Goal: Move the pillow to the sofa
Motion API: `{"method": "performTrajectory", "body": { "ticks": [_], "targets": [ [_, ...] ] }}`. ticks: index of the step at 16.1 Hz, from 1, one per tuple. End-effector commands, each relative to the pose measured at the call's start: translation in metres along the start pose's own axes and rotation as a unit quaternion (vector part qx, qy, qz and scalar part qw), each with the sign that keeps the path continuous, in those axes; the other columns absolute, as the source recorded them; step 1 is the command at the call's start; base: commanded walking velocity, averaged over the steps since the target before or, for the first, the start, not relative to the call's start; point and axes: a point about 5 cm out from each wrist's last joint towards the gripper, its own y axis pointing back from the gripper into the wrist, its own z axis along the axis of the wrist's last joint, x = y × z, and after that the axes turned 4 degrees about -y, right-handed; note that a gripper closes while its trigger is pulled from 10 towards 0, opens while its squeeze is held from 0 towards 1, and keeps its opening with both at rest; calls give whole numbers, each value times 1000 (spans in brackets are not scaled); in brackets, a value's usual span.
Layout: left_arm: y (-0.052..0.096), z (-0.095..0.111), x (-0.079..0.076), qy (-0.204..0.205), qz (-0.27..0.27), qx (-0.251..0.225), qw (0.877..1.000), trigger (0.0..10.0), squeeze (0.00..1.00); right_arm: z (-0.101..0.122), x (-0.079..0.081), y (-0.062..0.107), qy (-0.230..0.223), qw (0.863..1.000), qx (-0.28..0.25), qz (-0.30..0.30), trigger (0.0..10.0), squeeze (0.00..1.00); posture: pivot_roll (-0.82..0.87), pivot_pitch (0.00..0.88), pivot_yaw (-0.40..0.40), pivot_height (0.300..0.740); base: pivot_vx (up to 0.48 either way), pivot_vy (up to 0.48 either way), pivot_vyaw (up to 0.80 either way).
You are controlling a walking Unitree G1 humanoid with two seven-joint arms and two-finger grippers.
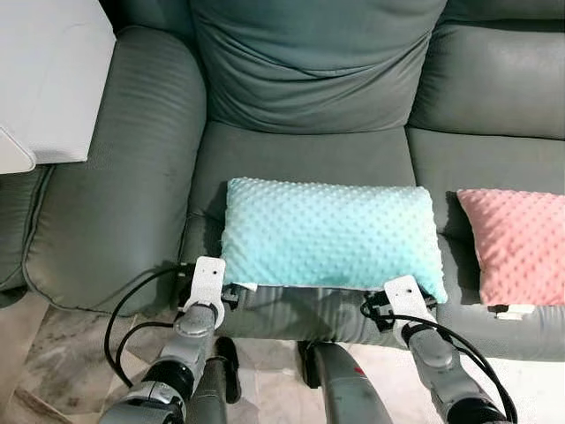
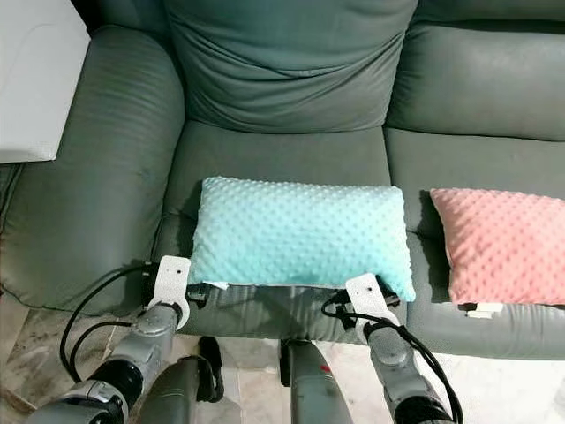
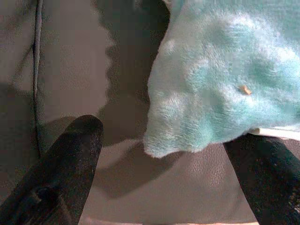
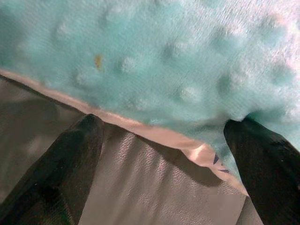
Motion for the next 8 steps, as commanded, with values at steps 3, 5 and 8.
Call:
{"method": "performTrajectory", "body": {
  "ticks": [3, 5, 8],
  "targets": [
    [4, -19, 1, 2, 4, 32, 999, 10000, 0, -18, 0, 8, 2, 1000, 29, -3, 10000, 0, -127, 449, 24, 740, 0, 0, 0],
    [4, -20, 2, 1, 5, 33, 999, 10000, 0, -19, 3, 9, 2, 1000, 27, -1, 10000, 0, -127, 451, 25, 740, 0, 0, 0],
    [4, -20, 2, 2, 5, 33, 999, 10000, 0, -24, 4, 12, 6, 999, 36, -2, 10000, 0, -124, 453, 26, 740, 0, 0, 0]
  ]
}}
